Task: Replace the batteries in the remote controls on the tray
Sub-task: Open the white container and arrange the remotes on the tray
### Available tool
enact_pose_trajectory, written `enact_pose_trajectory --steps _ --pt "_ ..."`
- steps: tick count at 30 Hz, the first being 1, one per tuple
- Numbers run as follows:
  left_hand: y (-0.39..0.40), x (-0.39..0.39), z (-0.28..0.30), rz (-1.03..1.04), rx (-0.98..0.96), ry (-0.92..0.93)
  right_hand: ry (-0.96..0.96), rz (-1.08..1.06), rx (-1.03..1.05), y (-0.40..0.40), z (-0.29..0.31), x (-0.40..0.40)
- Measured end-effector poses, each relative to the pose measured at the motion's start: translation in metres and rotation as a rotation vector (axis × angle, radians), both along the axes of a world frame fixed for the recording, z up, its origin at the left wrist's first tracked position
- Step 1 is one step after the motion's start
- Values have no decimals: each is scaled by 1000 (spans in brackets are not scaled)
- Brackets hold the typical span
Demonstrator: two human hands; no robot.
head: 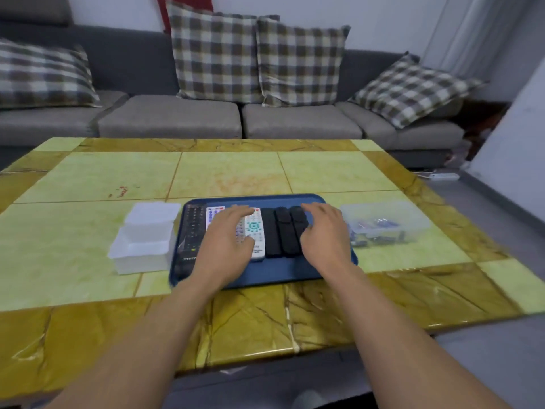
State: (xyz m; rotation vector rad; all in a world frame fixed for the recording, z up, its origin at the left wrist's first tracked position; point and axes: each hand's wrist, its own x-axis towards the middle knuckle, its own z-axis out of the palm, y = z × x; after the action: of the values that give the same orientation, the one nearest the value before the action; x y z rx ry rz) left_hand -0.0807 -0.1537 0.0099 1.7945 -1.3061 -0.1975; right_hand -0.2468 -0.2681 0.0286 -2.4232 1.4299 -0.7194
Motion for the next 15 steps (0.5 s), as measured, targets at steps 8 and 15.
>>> enact_pose_trajectory --steps 8,15 --pt "-67 -73 5 -227 202 -137 458 -125 9 -56 -7 -88" --pt "-143 -132 1 -344 522 -333 628 -48 -268 -70 -1 -103"
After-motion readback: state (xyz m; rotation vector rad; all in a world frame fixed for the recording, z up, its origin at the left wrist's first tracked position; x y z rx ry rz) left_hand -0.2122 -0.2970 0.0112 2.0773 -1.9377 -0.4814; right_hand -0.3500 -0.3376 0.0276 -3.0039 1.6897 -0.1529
